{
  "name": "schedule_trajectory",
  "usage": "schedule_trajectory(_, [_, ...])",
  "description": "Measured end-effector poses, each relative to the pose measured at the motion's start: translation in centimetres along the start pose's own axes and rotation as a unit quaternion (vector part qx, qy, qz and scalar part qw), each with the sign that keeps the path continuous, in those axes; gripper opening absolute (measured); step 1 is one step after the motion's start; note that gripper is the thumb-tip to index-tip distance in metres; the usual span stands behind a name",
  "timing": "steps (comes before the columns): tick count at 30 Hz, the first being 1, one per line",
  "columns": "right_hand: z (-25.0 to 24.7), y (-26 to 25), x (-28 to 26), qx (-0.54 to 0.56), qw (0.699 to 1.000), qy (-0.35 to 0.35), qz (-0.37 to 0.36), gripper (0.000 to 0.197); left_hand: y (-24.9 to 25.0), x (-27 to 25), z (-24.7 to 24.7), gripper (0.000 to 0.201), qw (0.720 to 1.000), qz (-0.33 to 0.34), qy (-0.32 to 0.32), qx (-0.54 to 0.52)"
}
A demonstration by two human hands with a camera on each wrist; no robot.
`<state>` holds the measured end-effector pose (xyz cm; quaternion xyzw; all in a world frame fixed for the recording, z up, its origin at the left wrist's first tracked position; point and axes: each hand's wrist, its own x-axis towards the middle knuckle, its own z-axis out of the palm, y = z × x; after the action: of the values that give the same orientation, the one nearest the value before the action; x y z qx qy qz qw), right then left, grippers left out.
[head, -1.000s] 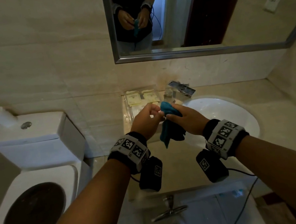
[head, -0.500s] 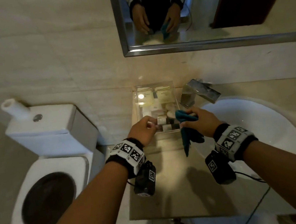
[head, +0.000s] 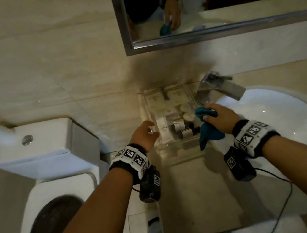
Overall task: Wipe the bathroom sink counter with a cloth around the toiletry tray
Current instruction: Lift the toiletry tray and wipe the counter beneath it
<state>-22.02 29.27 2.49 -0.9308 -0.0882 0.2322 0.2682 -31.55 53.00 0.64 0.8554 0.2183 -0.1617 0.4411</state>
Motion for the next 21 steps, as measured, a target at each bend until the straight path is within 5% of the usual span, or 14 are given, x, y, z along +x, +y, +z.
schedule_trajectory(8, [0.3,1.6,1.6,-0.058,0.994,0.057,0.072,0.037,-0.6,4.5,0.3,0.066,0.998,-0.023,-0.059,-0.022])
schedule_trajectory(15, [1.9,3.5,4.7,-0.034,0.997,0.04,0.062,0.031,-1.2,7.2,1.6,0.082,0.993,-0.057,0.026,-0.1])
schedule_trajectory(21, [2.5,3.7,6.4,-0.004,0.998,0.012,0.063,0.032,-1.2,8.5,2.4,0.084,0.987,-0.088,0.003,-0.135])
